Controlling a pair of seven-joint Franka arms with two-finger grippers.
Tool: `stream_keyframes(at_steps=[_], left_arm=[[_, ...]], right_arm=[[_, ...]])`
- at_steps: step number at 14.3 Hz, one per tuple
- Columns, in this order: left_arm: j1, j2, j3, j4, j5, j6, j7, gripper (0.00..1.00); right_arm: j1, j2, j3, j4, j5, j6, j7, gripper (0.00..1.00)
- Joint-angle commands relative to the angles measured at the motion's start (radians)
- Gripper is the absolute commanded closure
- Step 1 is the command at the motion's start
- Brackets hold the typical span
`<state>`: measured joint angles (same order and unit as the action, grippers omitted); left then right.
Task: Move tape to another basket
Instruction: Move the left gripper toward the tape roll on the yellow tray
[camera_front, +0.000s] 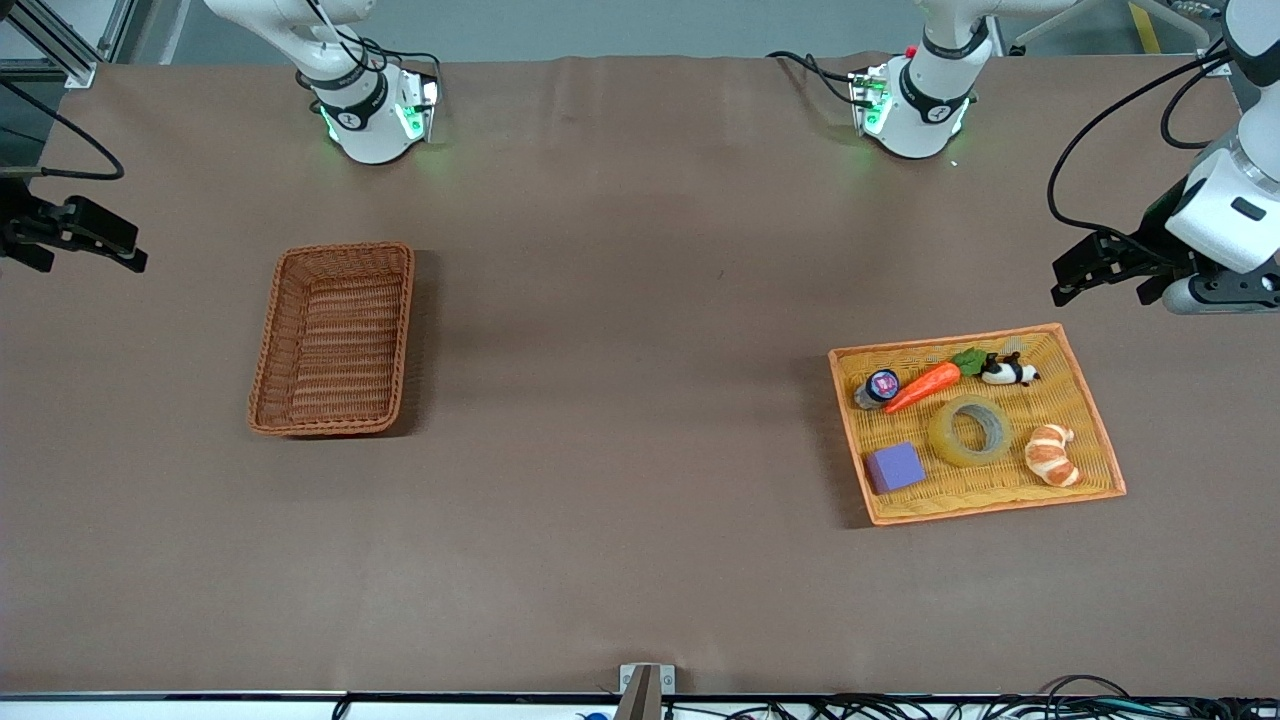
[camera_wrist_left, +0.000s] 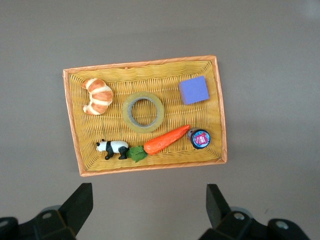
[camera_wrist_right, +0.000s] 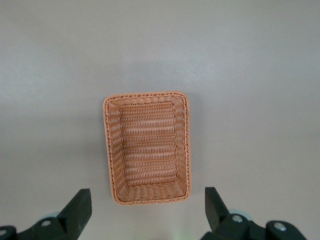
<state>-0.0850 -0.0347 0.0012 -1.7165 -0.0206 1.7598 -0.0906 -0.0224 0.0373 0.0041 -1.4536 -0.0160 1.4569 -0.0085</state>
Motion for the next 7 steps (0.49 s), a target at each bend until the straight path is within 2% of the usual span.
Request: stream_keyframes(at_steps=[1,7], left_arm=[[-0.001,0.007,0.000,0.015,0.013,-0.013,-0.006,0.00],[0.002,0.015,0.008,0.015,0.014,-0.013,0.002,0.00]], right_arm=[[-0.010,-0.016,0.005,-0.016,0.013,0.003,-0.008,0.00],[-0.010,-0.016,0.005,-0.016,0.013,0.003,-0.008,0.00]])
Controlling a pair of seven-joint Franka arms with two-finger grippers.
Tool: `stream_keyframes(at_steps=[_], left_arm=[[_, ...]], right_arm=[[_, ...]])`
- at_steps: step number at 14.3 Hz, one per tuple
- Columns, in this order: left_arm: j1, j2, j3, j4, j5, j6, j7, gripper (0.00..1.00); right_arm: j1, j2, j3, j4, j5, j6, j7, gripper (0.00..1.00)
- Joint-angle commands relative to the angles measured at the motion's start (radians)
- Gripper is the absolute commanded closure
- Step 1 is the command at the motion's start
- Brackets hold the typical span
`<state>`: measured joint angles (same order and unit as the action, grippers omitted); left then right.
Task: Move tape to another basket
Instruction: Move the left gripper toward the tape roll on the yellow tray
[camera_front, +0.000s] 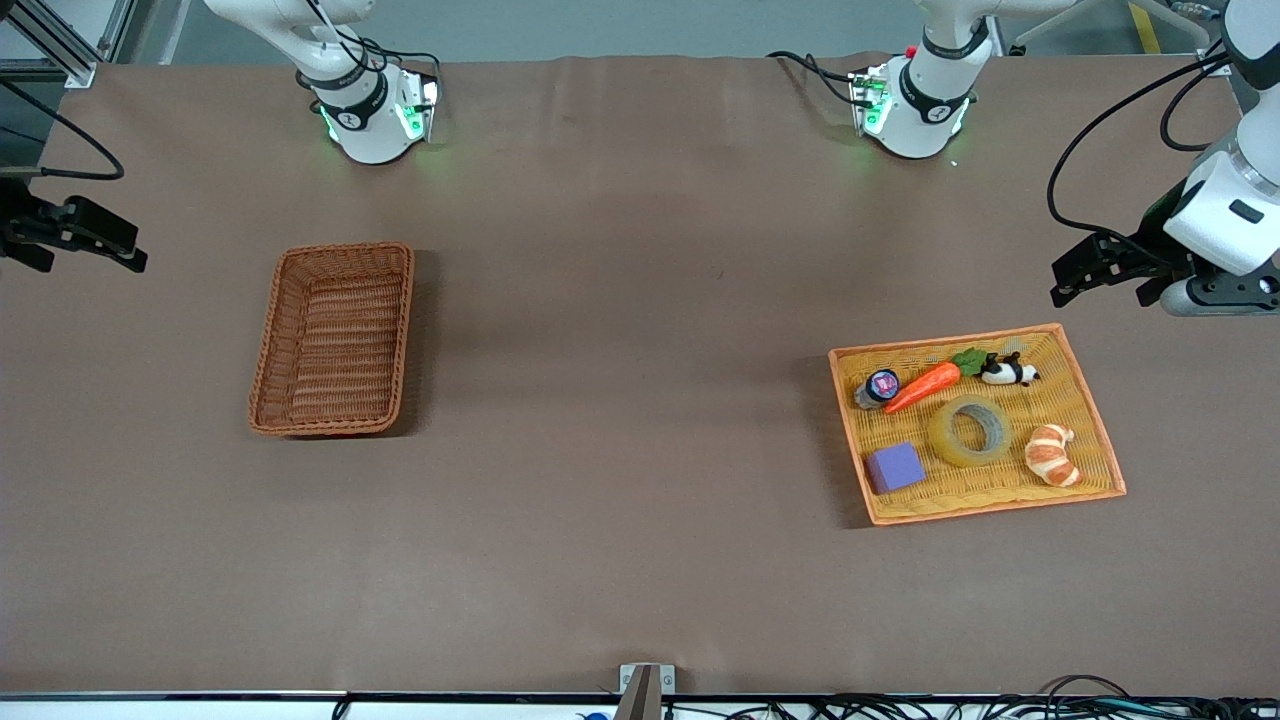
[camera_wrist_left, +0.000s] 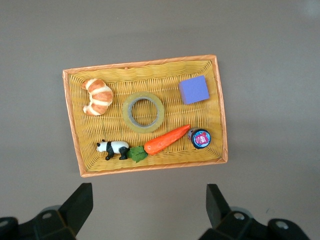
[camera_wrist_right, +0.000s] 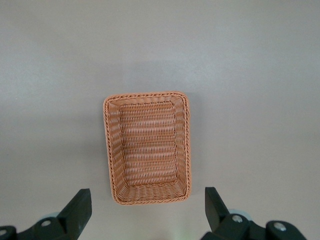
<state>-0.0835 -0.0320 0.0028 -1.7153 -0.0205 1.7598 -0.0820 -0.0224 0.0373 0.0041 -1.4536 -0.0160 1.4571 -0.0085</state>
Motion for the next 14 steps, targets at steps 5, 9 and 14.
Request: stream_keyframes(at_steps=[5,9,14], left_arm=[[0.033,0.122,0.014,0.060,0.025,0.004,0.010,0.00],[0.074,0.263,0.016,0.094,0.028,0.123,0.010,0.00],[0.094,0.420,0.016,0.074,0.028,0.285,0.010,0.00]], right_arm=[[-0.010,-0.016,0.005,-0.016,0.013,-0.004,-0.008,0.00],[-0.008,-0.017,0.005,-0.018,0.013,-0.006,-0.008,0.00],[-0.010,-0.017,0.005,-0.018,0.013,-0.006,-0.008,0.00]])
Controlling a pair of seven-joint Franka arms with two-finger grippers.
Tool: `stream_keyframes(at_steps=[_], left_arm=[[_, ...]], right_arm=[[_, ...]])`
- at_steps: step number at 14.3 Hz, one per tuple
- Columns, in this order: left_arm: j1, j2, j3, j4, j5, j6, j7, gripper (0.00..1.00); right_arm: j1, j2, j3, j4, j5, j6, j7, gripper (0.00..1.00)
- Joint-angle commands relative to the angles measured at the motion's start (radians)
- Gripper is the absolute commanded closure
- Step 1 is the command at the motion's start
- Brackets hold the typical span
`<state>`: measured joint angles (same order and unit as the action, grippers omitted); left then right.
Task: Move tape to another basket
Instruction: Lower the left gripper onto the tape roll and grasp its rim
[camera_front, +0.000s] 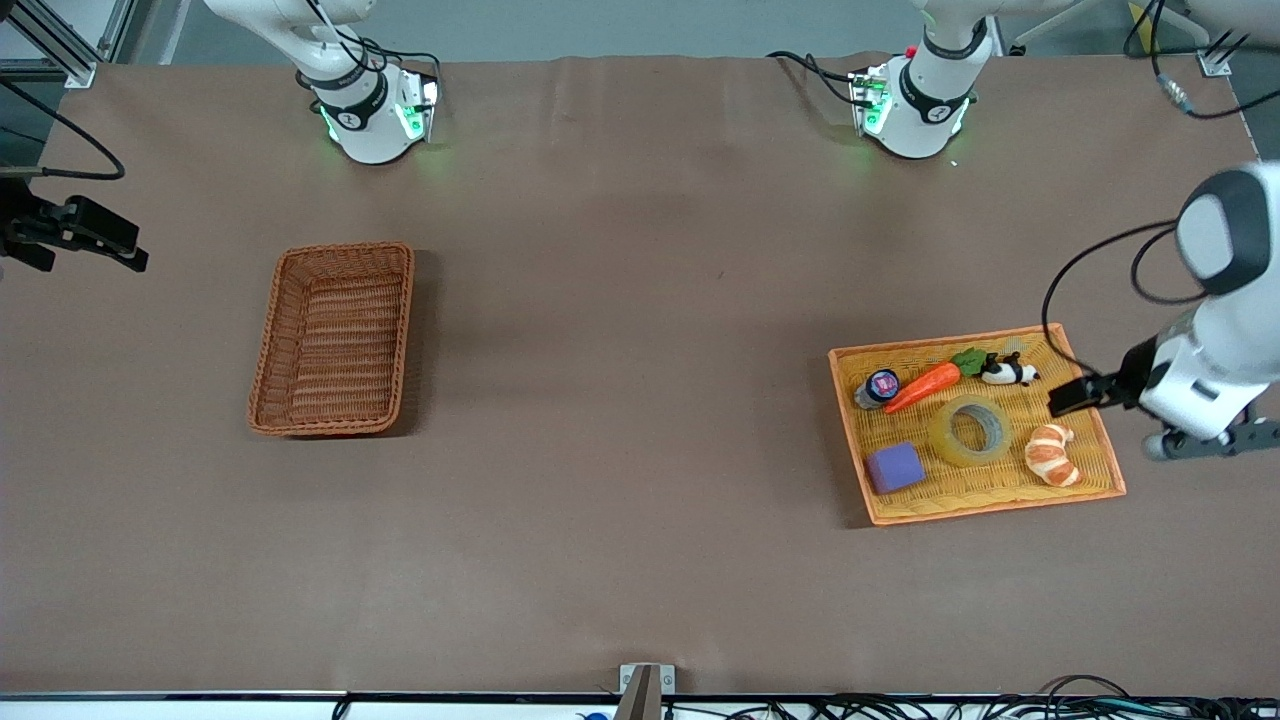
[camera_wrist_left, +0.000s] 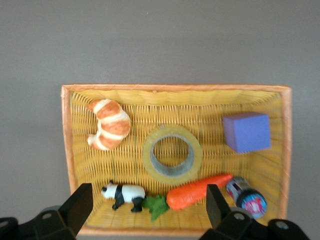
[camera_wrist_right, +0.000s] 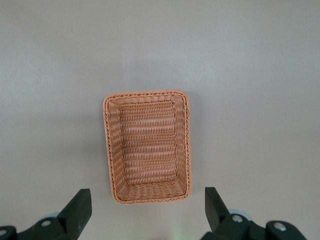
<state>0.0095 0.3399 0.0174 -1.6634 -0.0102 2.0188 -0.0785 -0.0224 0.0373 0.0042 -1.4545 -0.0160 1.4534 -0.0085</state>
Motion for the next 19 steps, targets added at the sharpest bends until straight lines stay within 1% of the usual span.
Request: stream_keyframes(at_steps=[1,4,5,7,11,13,15,18,19], left_arm=[[0.001,0.059,0.001,0.013,0.018,0.050,0.006,0.00],[0.007,0.105,0.001,-0.012,0.019,0.101,0.017,0.00],[0.007,0.113,0.001,-0.033,0.019,0.119,0.017,0.00],[0.007,0.117,0.001,-0.090,0.019,0.207,0.019,0.00],[0.007,0.160,-0.001,-0.157,0.018,0.290,0.022,0.01],[0.007,0.166,-0.002,-0.209,0.018,0.363,0.022,0.01],[0.006,0.192,-0.007,-0.232,0.013,0.422,0.019,0.01],[0.010,0.197,-0.007,-0.243,0.009,0.442,0.019,0.03],[0.024,0.208,-0.008,-0.246,0.003,0.458,0.019,0.06]], right_arm=[[-0.008,-0.017,0.005,-0.017,0.013,-0.002,-0.008,0.00],[-0.010,-0.017,0.005,-0.017,0.013,-0.011,-0.008,0.00],[-0.010,-0.017,0.005,-0.017,0.013,-0.011,-0.008,0.00],[-0.010,-0.017,0.005,-0.017,0.013,-0.007,-0.008,0.00],[-0.011,-0.016,0.005,-0.015,0.013,-0.005,-0.010,0.00],[-0.008,-0.016,0.005,-0.014,0.013,-0.002,-0.010,0.00],[-0.010,-0.016,0.005,-0.014,0.013,-0.005,-0.010,0.00],[-0.010,-0.016,0.005,-0.014,0.013,-0.007,-0.010,0.00],[-0.010,-0.016,0.005,-0.014,0.013,-0.005,-0.010,0.00]])
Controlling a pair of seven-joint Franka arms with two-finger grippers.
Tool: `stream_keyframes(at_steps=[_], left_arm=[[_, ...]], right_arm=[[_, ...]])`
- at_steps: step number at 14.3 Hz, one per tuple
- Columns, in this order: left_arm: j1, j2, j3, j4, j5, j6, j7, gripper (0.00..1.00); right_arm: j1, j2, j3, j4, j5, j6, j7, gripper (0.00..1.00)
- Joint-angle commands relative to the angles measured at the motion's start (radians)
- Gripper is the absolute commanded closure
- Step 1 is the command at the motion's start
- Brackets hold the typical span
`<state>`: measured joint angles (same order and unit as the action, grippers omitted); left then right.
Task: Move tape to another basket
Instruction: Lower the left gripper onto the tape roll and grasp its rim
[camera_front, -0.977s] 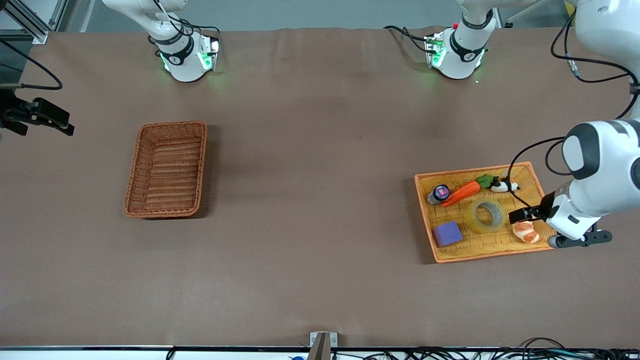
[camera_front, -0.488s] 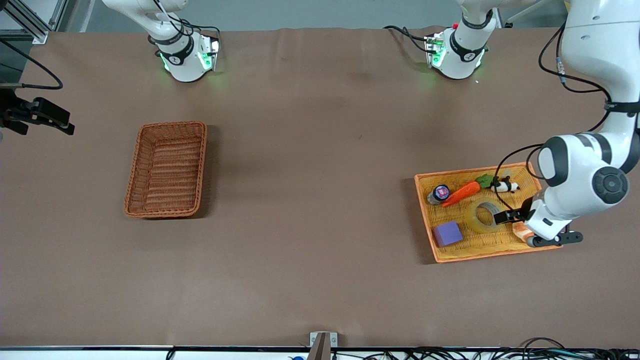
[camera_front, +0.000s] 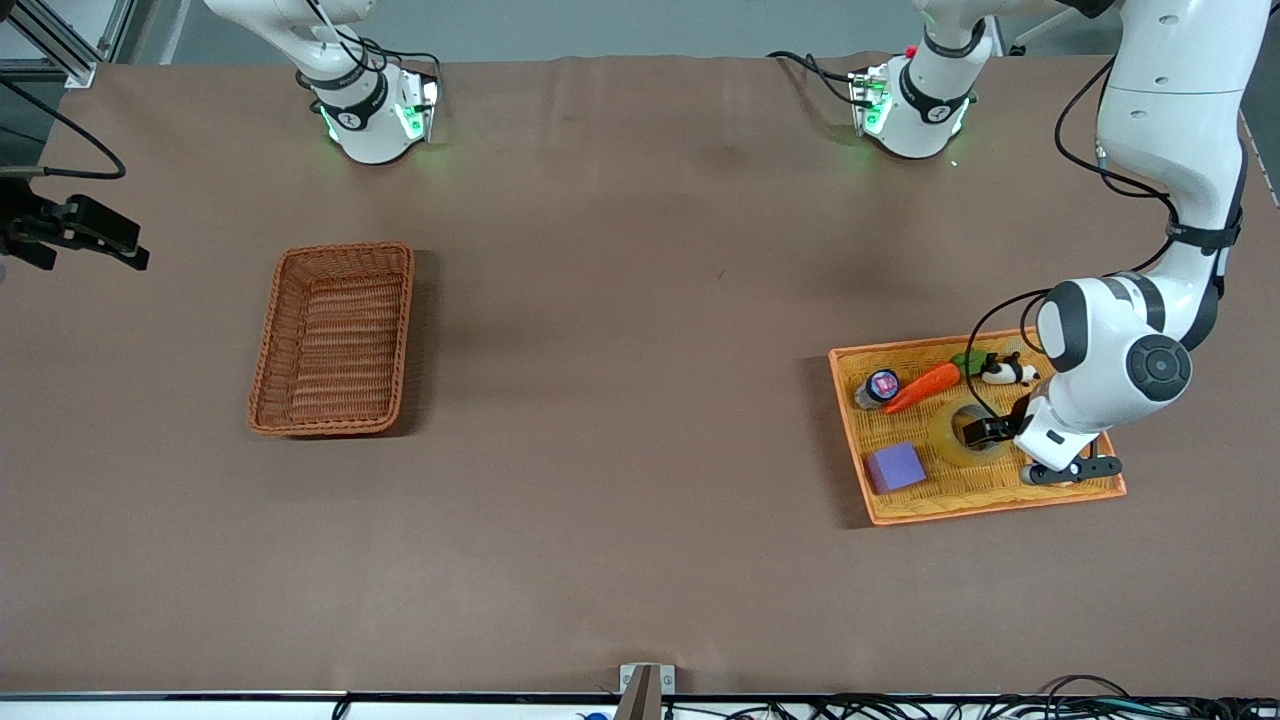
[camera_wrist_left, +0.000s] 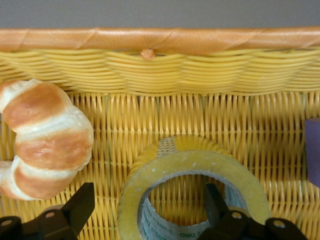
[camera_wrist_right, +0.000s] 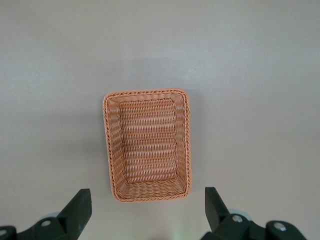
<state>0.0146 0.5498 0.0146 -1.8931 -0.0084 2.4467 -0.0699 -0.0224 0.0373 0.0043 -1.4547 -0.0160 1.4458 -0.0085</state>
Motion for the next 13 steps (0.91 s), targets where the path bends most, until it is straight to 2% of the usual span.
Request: stream_keyframes(at_steps=[1,2,3,4,5,6,11,13], left_arm=[[0.037,0.011,-0.018,-0.023,0.001,0.063,0.013,0.10],[0.054,0.018,-0.043,-0.040,0.001,0.096,0.013,0.18],[0.073,0.019,-0.062,-0.047,0.001,0.112,0.013,0.35],[0.089,0.019,-0.073,-0.050,0.001,0.112,0.015,0.64],[0.100,0.019,-0.077,-0.052,0.001,0.112,0.015,0.85],[0.100,0.018,-0.087,-0.052,0.001,0.112,0.015,1.00],[0.088,0.006,-0.088,-0.024,0.016,0.101,0.012,1.00],[0.088,-0.045,-0.087,0.008,0.019,0.040,0.028,1.00]], right_arm=[[-0.010,-0.016,0.005,-0.013,0.013,0.001,-0.010,0.00],[-0.010,-0.016,0.005,-0.013,0.013,0.001,-0.010,0.00],[-0.010,-0.016,0.005,-0.013,0.013,-0.001,-0.010,0.00],[-0.010,-0.016,0.005,-0.013,0.013,-0.001,-0.010,0.00],[-0.010,-0.016,0.005,-0.013,0.013,-0.001,-0.010,0.00],[-0.010,-0.016,0.005,-0.013,0.013,-0.001,-0.010,0.00],[-0.010,-0.016,0.005,-0.013,0.013,-0.001,-0.010,0.00],[-0.010,-0.016,0.005,-0.013,0.013,-0.001,-0.010,0.00]])
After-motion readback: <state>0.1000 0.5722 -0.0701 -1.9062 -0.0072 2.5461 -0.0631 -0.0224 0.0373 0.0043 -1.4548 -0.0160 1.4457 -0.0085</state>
